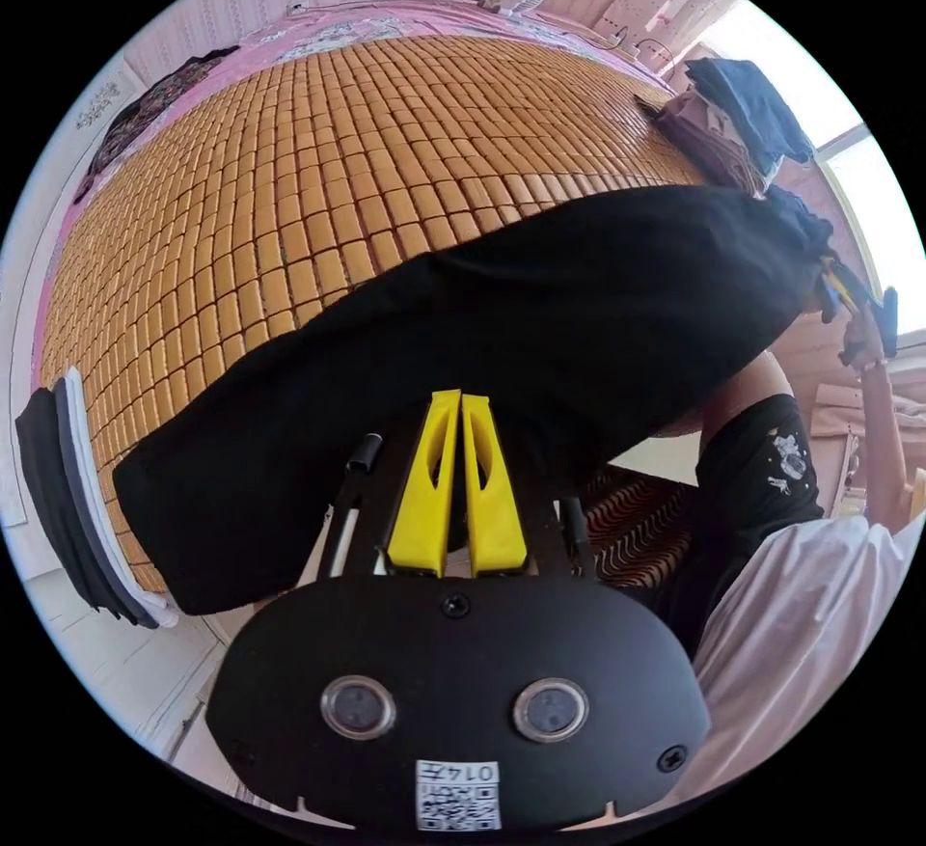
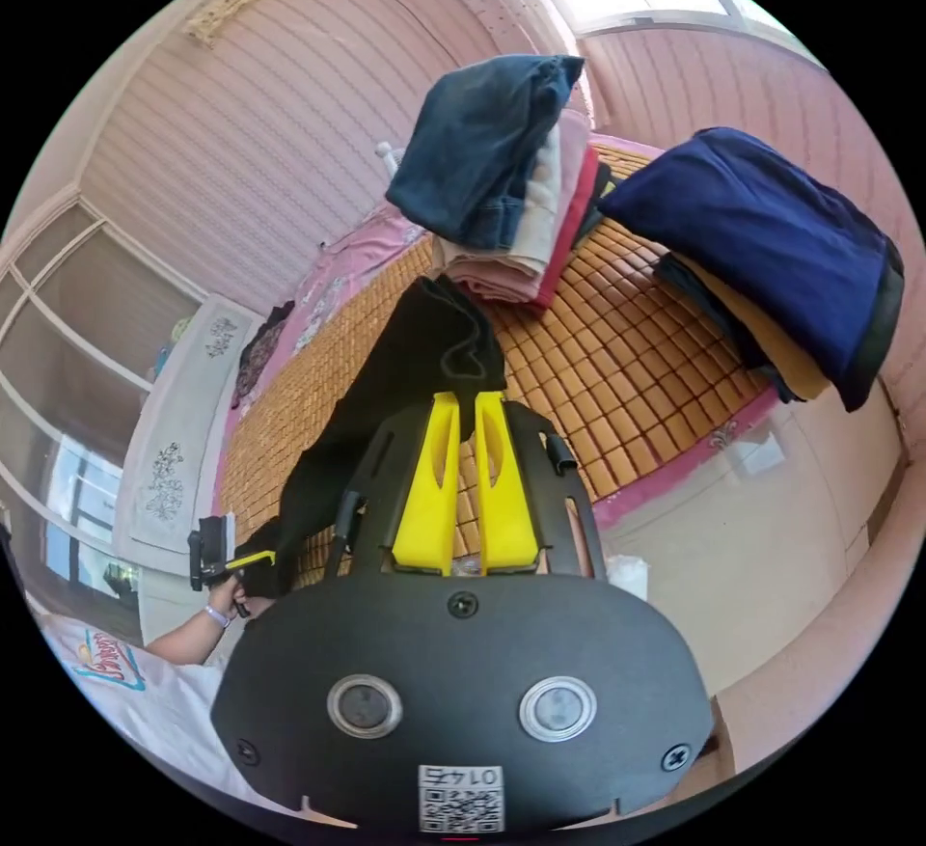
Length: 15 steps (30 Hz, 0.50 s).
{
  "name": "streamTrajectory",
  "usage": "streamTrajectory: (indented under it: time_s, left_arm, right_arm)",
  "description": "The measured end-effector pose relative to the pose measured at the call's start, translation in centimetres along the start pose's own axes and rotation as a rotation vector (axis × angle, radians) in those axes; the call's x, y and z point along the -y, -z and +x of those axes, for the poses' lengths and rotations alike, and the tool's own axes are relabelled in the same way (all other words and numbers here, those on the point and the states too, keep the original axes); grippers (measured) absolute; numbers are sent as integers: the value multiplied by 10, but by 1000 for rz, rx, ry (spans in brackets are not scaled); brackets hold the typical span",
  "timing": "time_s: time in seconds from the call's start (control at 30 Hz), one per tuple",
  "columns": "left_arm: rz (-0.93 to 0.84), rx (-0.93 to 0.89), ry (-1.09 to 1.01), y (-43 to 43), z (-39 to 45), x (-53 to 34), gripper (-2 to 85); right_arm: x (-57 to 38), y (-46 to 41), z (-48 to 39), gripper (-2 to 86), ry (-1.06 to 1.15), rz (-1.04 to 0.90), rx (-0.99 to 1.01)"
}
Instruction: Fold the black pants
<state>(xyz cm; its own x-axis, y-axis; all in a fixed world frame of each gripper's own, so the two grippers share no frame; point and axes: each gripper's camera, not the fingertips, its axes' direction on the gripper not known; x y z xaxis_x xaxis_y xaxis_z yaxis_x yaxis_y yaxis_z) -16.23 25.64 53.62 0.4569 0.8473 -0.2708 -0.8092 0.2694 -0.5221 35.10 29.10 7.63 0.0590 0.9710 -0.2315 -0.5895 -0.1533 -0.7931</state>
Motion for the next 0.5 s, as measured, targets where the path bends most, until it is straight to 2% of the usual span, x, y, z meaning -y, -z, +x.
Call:
streamTrajectory:
  time_s: [0.1, 0.23, 0.37, 0.5]
  left_arm:
    - [-13, -25, -36, -10, -2, -4, -10]
    - [15, -66, 4, -12, -19, -16, -9]
    - [77, -87, 89, -5, -49, -43, -7]
    - [148, -66, 227, 5, -84, -77, 8]
  right_arm:
    - [-3, -23, 19, 36, -67, -59, -86]
    - [-9, -52, 8, 45, -62, -159, -349]
    - [-11, -66, -32, 57, 35, -152, -380]
    - [-13, -89, -110, 58, 263, -122, -365]
